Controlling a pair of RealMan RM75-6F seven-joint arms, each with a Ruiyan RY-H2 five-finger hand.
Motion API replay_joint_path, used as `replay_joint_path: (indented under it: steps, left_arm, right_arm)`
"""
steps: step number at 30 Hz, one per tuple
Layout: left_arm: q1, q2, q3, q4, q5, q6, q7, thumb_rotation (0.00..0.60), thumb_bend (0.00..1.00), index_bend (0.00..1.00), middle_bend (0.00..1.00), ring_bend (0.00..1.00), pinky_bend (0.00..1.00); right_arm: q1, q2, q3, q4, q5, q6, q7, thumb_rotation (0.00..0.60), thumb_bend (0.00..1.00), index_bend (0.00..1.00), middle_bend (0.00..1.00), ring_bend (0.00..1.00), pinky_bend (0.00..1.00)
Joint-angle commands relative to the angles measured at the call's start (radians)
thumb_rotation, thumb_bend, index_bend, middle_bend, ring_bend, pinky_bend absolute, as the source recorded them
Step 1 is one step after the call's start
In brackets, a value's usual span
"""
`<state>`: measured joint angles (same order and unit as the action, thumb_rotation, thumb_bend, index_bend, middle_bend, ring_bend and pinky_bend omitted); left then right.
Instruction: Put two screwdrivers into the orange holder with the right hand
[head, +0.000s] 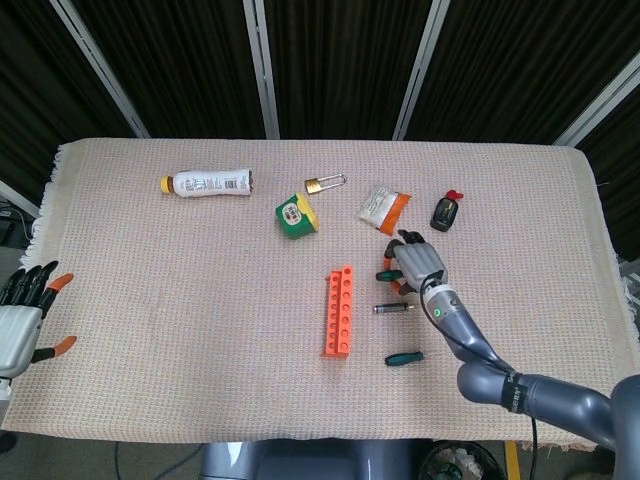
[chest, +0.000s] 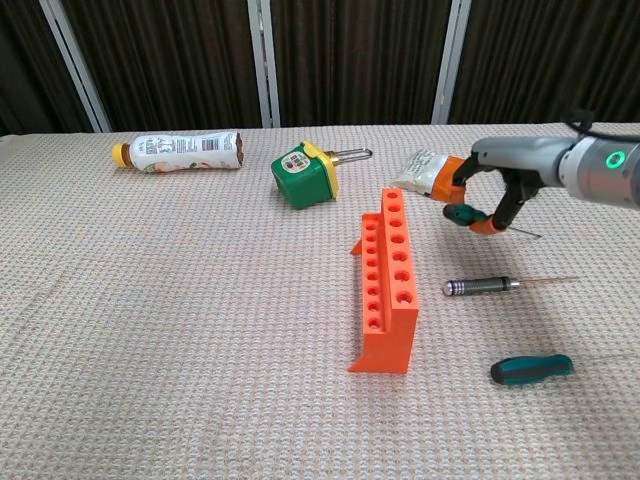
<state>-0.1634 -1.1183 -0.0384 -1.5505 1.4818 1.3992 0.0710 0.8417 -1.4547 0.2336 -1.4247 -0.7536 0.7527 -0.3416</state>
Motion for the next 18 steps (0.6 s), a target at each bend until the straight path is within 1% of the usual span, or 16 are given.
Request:
replay_joint_path:
  steps: [1, 4, 7, 12, 13, 16, 18]
  left_arm:
    - [-0.003, 0.001, 0.002, -0.009, 0.010, 0.001, 0.006, 0.600, 0.14, 0.15, 0.00, 0.00, 0.00]
    - [-0.005, 0.002, 0.004, -0.017, 0.019, 0.004, 0.009, 0.600, 0.14, 0.15, 0.00, 0.00, 0.00]
    - [-0.007, 0.004, 0.003, -0.025, 0.018, 0.002, 0.015, 0.600, 0.14, 0.15, 0.00, 0.00, 0.00]
    - [-0.015, 0.009, 0.007, -0.037, 0.023, -0.012, 0.027, 0.600, 0.14, 0.15, 0.00, 0.00, 0.00]
    - [-0.020, 0.010, 0.008, -0.044, 0.025, -0.019, 0.035, 0.600, 0.14, 0.15, 0.00, 0.00, 0.00]
    - [-0.024, 0.013, 0.006, -0.053, 0.024, -0.024, 0.042, 0.600, 0.14, 0.15, 0.00, 0.00, 0.00]
    - [-0.026, 0.015, 0.006, -0.058, 0.024, -0.025, 0.046, 0.600, 0.14, 0.15, 0.00, 0.00, 0.00]
  right_arm:
    - [-0.068, 0.111, 0.111, -0.091, 0.018, -0.085, 0.230, 0.600, 0.46, 0.57, 0.23, 0.00, 0.07]
    - [-0.105, 0.152, 0.158, -0.122, 0.012, -0.131, 0.353, 0.600, 0.47, 0.57, 0.23, 0.00, 0.07]
    - [-0.161, 0.199, 0.218, -0.161, -0.018, -0.199, 0.516, 0.600, 0.48, 0.58, 0.23, 0.00, 0.07]
    - [-0.244, 0.239, 0.301, -0.204, -0.111, -0.306, 0.737, 0.600, 0.48, 0.58, 0.23, 0.00, 0.07]
    - [-0.276, 0.250, 0.343, -0.239, -0.139, -0.333, 0.811, 0.600, 0.49, 0.58, 0.23, 0.00, 0.07]
    - [-0.309, 0.251, 0.385, -0.257, -0.208, -0.358, 0.884, 0.600, 0.49, 0.58, 0.23, 0.00, 0.07]
    - [-0.334, 0.253, 0.424, -0.279, -0.265, -0.380, 0.951, 0.600, 0.50, 0.59, 0.23, 0.00, 0.07]
